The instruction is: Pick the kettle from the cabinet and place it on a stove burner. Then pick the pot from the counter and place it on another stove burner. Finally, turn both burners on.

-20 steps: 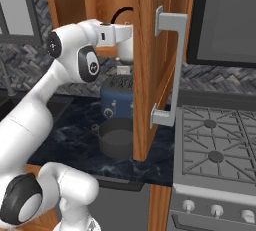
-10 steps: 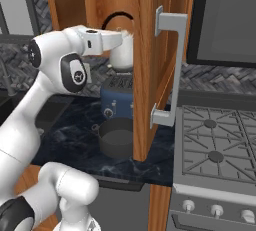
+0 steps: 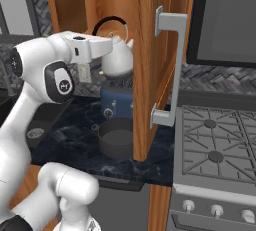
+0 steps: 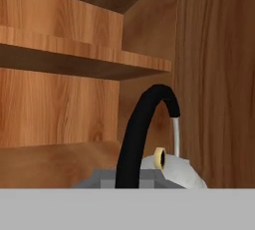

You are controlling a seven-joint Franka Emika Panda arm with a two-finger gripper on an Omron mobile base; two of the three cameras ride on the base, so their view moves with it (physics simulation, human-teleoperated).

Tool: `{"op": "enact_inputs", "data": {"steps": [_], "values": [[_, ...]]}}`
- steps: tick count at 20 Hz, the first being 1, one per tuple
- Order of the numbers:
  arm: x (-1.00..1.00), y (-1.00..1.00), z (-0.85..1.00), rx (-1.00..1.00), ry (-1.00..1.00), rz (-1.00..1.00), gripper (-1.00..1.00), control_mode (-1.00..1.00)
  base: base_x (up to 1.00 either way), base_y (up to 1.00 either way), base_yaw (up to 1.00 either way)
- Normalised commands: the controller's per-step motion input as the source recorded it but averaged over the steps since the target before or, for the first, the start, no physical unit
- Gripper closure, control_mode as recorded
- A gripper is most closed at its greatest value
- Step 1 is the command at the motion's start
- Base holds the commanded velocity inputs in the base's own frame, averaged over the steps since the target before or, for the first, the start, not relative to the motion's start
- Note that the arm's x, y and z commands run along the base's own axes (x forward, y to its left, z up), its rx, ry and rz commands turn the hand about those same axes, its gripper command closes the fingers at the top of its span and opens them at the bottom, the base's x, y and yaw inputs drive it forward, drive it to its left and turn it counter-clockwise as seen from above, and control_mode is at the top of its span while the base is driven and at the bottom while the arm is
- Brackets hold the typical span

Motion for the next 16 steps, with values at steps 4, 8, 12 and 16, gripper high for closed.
{"op": "enact_inputs", "data": {"steps": [4, 8, 12, 16], "values": [[-0.22, 0.1, 0.0, 0.0, 0.02, 0.0, 1.0, -1.0, 0.0, 0.0, 0.0], [-0.28, 0.11, -0.07, 0.0, 0.01, 0.0, 1.0, -1.0, 0.0, 0.0, 0.0], [-0.33, 0.11, -0.13, 0.0, 0.0, 0.0, 1.0, -1.0, 0.0, 0.0, 0.0], [-0.34, 0.1, -0.17, 0.0, 0.0, 0.0, 1.0, -1.0, 0.0, 0.0, 0.0]]}}
